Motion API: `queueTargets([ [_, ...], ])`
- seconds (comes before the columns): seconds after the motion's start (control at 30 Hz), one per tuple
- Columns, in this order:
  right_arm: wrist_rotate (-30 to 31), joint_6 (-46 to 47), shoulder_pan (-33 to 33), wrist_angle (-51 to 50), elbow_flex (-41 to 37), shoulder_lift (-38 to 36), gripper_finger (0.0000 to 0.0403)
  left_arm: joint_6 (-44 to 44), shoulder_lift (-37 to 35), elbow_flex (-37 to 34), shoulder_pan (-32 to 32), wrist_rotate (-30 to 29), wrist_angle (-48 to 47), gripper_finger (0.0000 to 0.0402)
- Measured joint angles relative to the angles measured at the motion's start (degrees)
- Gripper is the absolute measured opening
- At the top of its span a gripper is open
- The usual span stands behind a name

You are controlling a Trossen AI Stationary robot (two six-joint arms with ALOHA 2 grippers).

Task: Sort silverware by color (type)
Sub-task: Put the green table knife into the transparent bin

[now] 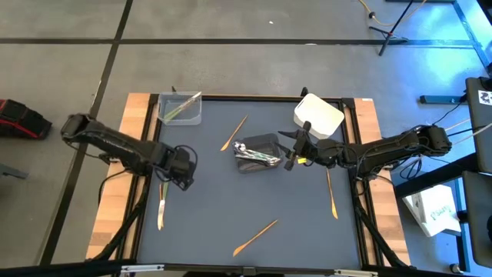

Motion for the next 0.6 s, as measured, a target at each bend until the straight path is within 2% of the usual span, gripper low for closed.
queueTargets([
  [0.4,-8.18,9.14,0.07,-2.73,0.0,0.0,0.0179,-21.11,0.06,-1.27,-14.6,-0.86,-0.02,0.014],
  [0.6,-12.24,9.64,0.07,-5.81,0.0,0.0,0.0179,-27.32,1.32,-1.33,-18.21,-1.78,-0.04,0.014],
])
